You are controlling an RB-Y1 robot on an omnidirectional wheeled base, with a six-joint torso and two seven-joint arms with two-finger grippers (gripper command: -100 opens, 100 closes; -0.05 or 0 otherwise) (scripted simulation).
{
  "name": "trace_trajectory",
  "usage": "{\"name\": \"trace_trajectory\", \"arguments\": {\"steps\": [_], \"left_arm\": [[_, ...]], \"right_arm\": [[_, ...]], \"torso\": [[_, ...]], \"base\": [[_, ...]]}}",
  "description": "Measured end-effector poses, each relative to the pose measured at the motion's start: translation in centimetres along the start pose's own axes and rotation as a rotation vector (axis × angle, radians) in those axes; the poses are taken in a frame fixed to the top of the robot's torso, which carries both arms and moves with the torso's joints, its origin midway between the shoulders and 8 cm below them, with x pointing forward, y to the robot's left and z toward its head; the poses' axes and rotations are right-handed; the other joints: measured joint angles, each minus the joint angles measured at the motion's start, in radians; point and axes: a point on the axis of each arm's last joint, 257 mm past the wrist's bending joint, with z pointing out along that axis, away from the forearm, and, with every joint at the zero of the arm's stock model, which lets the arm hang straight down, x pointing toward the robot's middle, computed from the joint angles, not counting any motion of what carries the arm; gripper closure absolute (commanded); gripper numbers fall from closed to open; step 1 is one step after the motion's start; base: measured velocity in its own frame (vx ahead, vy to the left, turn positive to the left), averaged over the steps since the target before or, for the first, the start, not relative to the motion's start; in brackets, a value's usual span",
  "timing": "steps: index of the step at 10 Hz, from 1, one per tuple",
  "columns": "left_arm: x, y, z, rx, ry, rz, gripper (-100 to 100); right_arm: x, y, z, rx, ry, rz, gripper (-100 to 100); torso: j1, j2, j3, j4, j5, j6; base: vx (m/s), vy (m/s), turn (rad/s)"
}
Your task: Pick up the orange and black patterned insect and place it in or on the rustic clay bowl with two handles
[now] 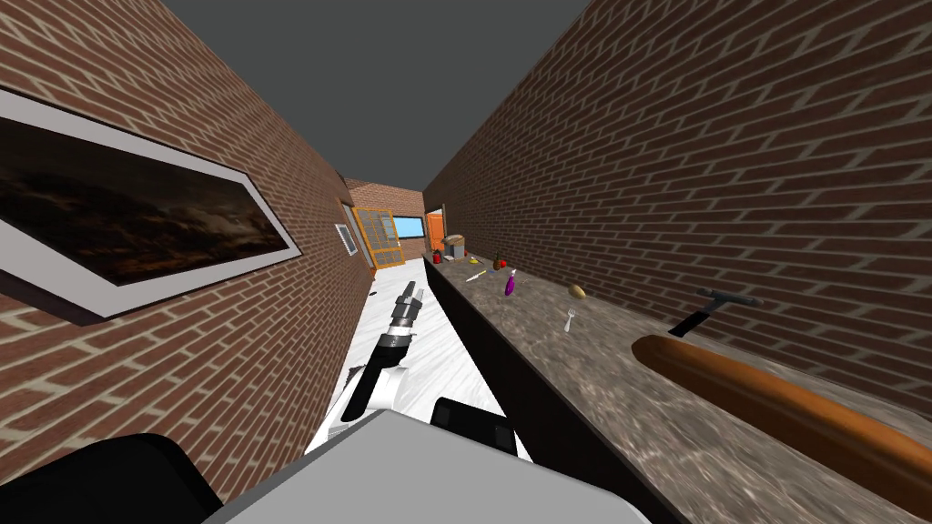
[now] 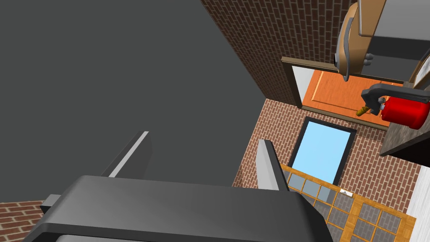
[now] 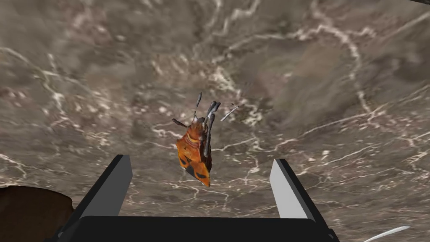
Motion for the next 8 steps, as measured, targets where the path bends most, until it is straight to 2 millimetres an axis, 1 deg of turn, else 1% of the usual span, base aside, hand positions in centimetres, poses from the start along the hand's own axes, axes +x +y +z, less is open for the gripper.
{"name": "trace_trajectory", "arguments": {"steps": [1,3,4,5,6,7,8], "left_arm": [[0.0,0.0,0.0,0.0,0.0,0.0,0],[0.0,0.0,0.0,0.0,0.0,0.0,0],[0.0,0.0,0.0,0.0,0.0,0.0,0],[0.0,0.0,0.0,0.0,0.0,0.0,0],[0.0,0.0,0.0,-0.001,0.0,0.0,0],[0.0,0.0,0.0,0.0,0.0,0.0,0],[0.0,0.0,0.0,0.0,0.0,0.0,0]], "right_arm": [[0.2,-0.2,0.0,0.003,0.004,-0.005,-100],[0.6,-1.3,-0.1,0.027,0.016,-0.003,-100],[0.5,-1.3,-0.1,0.027,0.015,-0.006,0],[0.5,-1.3,-0.1,0.027,0.015,-0.006,-100],[-1.3,0.2,-0.2,-0.014,-0.031,-0.005,-100],[-1.5,0.0,-0.1,-0.031,-0.048,0.0,-100],[-1.4,-0.5,0.1,-0.042,-0.052,0.016,-100]], "torso": [[0.0,0.0,0.0,0.0,0.0,0.0],[0.001,-0.002,-0.001,-0.001,0.0,0.0],[0.001,-0.002,-0.001,0.0,0.0,0.0],[0.0,-0.001,-0.001,0.0,0.0,0.0],[-0.002,-0.009,-0.005,-0.001,0.0,0.001],[0.006,-0.006,-0.004,-0.001,0.001,0.001],[0.004,-0.004,-0.003,-0.001,0.001,0.0]], "base": [[0.025,0.014,0.055],[0.024,0.007,0.016],[0.0,0.0,0.0],[0.183,-0.045,-0.373],[0.097,0.133,-0.378],[0.054,0.065,-0.191],[0.006,0.007,-0.021]]}}
